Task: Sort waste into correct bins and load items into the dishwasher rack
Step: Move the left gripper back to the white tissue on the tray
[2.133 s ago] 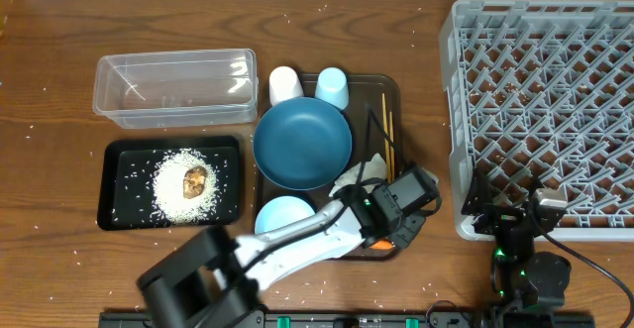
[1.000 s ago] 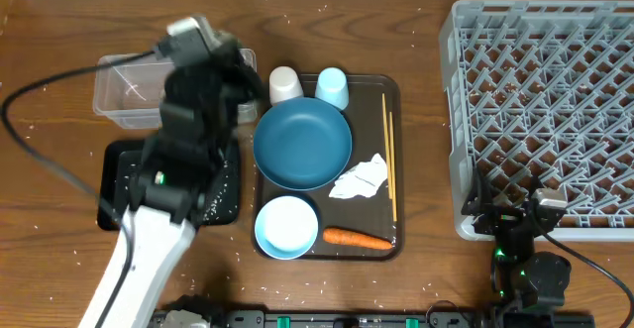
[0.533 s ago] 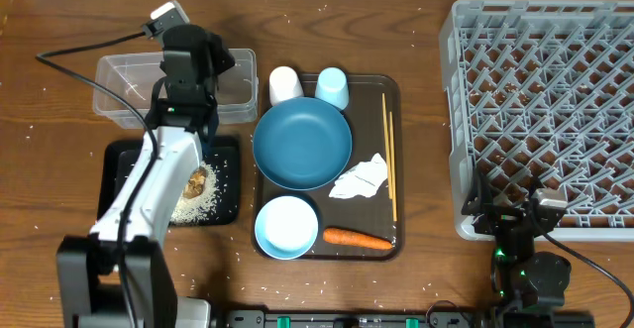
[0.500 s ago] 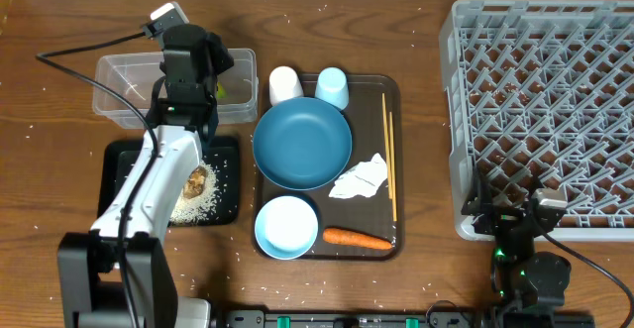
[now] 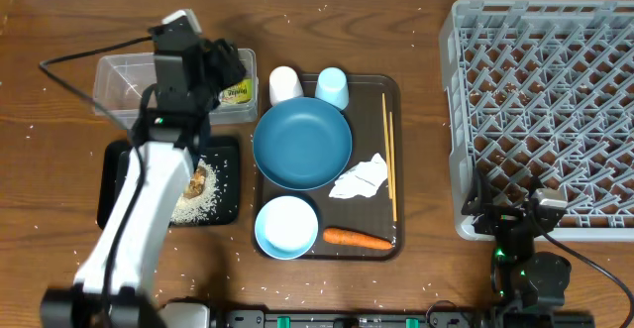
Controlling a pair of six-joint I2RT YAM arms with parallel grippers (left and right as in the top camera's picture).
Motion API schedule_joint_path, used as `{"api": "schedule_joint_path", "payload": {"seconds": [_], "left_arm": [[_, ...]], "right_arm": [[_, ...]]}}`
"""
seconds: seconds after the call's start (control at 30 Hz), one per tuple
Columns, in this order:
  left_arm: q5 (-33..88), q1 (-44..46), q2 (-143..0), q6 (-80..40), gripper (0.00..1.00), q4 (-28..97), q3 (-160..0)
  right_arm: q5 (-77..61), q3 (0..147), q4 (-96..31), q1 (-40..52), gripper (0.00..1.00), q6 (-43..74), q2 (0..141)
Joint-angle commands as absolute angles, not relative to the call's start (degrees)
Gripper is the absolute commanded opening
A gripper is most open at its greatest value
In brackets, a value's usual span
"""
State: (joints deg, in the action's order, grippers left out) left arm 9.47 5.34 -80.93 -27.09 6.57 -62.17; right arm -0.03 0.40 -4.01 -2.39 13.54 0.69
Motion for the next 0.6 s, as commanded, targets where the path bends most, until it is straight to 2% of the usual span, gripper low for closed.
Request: {"api": "schedule_joint_path", "payload": {"seconds": [0.0, 0.2, 0.23, 0.27, 0.3, 0.43, 0.57], "left_arm": [[29.91, 8.95, -76.36, -25.91, 0.58, 11.62, -62.92], [33.08, 24.08, -74.04, -18.7, 0.6, 23.16, -62.89], [33.04, 28.51, -74.06, -16.03, 0.74, 25.12, -62.89], [33.01, 31.2, -74.08, -15.49, 0.94, 25.71, -62.92], [33.04, 33.23, -74.11, -15.79, 0.98, 25.65, -62.92], [31.97, 40.82, -74.28, -17.1, 0.98, 21.61, -62.92], [15.31, 45.52, -75.18, -25.1, 0.98, 24.18, -62.92]], "right_arm": [[0.14, 0.32, -4.29, -3.36, 0.99, 13.21, 0.49], [0.14, 0.32, -4.27, -3.36, 0.99, 13.19, 0.49], [0.16, 0.32, -4.27, -3.36, 0.99, 13.21, 0.49], [0.14, 0.32, -4.27, -3.36, 0.99, 13.21, 0.49], [0.14, 0.32, -4.27, -3.36, 0.99, 13.19, 0.49], [0.14, 0.32, -4.27, -3.36, 0.99, 13.21, 0.49], [0.14, 0.32, -4.27, -3.36, 0.99, 13.21, 0.49]]}}
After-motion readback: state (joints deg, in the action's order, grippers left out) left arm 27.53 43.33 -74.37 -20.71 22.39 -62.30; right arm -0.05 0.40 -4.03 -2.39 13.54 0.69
